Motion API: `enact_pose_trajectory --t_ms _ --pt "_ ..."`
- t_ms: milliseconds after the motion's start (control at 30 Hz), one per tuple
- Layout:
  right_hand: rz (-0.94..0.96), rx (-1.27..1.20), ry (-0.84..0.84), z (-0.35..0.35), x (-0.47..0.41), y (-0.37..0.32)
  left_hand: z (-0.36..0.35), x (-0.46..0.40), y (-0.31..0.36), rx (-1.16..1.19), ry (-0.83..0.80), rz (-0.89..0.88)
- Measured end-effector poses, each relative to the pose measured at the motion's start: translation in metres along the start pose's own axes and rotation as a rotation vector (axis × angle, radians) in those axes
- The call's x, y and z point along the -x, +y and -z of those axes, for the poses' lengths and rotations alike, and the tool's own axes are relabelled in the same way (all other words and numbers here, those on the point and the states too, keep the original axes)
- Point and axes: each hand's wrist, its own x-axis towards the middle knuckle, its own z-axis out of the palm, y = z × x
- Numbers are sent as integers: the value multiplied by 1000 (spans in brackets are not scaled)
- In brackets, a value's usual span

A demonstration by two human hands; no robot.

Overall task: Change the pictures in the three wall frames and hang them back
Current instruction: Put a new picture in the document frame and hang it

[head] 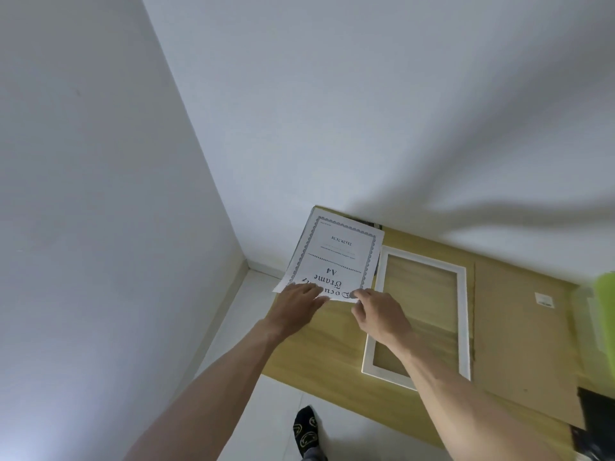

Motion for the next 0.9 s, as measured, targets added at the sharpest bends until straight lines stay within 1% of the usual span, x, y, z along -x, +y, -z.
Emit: enact_pose_trajectory --t_ms 100,133,200,267,333,367,467,500,600,633,700,767,800,833,900 --pt "-79 -201 129 23 -10 0 27 -9 -1 2 72 11" --pt "-103 -275 160 34 -14 0 38 -14 0 10 118 25" --pt "-169 -432 230 57 -20 2 64 -24 3 57 237 110" --pt "-232 -622 320 85 -25 0 94 -35 12 193 345 194" --pt "-253 -758 361 112 -26 2 123 -46 23 345 384 199" --pt "-260 -794 335 124 -26 5 137 -50 31 428 374 191" --pt "-300 -774 240 150 -22 19 175 -61 57 627 354 165" --pt "-299 -789 256 156 -21 24 184 -65 63 667 368 164" --pt "-315 -911 400 176 -14 32 203 -74 78 726 418 167" --pt "-330 -979 439 182 -12 35 205 -77 80 766 396 174" --pt "-343 -1085 463 191 -7 44 204 -78 87 858 273 201" --pt "-367 -1131 466 197 -2 53 195 -78 92 876 122 230" --pt "-379 -1141 485 200 2 56 187 -79 93 872 79 231" --pt "-396 -1156 519 201 5 60 179 -80 96 884 54 228" --pt "-439 -1208 574 201 13 68 165 -82 103 979 48 224"
